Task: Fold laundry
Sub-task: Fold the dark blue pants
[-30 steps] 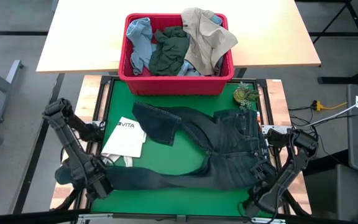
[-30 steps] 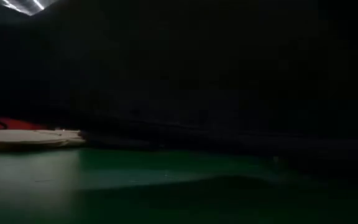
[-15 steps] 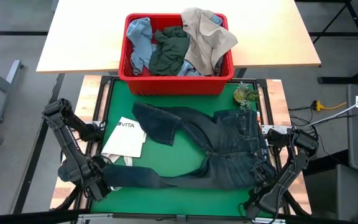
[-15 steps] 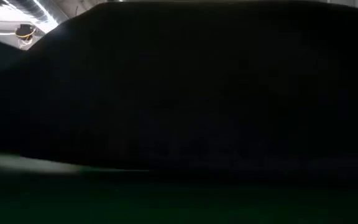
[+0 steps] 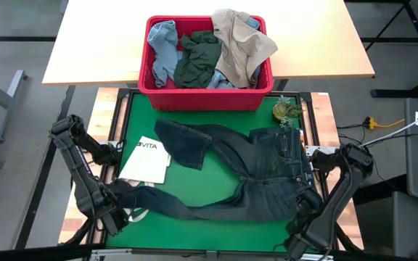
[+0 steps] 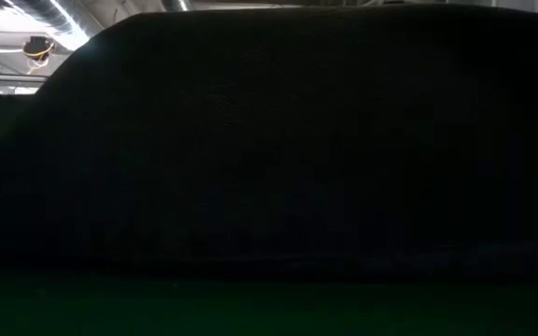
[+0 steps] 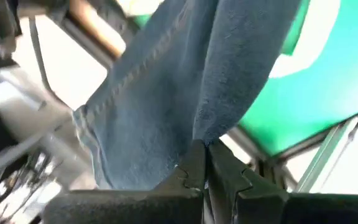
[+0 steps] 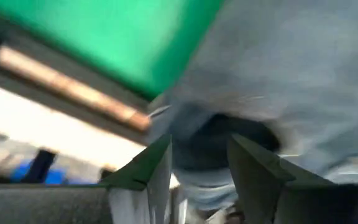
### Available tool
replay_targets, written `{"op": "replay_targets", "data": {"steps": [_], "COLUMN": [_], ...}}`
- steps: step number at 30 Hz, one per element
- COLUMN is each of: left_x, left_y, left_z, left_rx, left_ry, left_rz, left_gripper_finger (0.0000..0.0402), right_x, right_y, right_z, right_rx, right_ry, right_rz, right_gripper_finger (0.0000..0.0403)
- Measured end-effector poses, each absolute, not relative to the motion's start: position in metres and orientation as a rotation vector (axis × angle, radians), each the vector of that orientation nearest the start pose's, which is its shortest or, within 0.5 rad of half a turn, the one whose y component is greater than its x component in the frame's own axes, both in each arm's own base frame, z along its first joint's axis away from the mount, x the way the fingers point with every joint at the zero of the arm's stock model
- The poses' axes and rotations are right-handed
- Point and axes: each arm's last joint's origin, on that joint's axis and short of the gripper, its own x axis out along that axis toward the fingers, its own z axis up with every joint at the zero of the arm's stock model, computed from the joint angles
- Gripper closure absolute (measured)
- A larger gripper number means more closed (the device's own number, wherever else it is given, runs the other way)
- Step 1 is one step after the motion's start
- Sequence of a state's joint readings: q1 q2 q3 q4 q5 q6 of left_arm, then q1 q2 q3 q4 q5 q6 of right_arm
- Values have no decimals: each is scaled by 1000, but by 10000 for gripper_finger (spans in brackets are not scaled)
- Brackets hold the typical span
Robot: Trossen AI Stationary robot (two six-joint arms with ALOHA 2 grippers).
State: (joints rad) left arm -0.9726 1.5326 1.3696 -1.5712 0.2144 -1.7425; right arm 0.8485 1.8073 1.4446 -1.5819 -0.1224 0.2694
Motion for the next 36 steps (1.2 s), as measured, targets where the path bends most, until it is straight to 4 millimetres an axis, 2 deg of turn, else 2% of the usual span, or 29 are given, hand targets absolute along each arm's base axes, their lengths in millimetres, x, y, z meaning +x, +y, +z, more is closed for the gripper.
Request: {"op": "replay_targets", "data": {"steps": [5,9,13,19,23,27,32,36], "left_x": [136,136,135,135,132,124,117,118], "left_y": [-209,-209,-210,-210,-213,-209,-201,-189], "left_z": [292,292,292,292,292,304,333,349], "left_rx": [-559,-590,-620,-608,-492,-491,-619,-634], "left_ry": [1681,1691,1723,1725,1755,1734,1522,1284], "left_rz": [700,723,743,727,573,591,583,545], "left_gripper_finger": [401,392,359,304,285,281,289,293], "right_x": [214,230,244,257,260,254,240,226], "right_y": [217,205,190,171,159,144,122,103], "right_z": [273,285,286,276,268,269,273,268], "right_rx": [-646,-689,-729,-796,-860,-854,-777,-666], "right_ry": [1639,1561,1561,1590,1635,1646,1536,1378], "right_rz": [250,239,278,349,415,420,391,383], "right_gripper_finger": [246,246,246,246,246,246,246,246]}}
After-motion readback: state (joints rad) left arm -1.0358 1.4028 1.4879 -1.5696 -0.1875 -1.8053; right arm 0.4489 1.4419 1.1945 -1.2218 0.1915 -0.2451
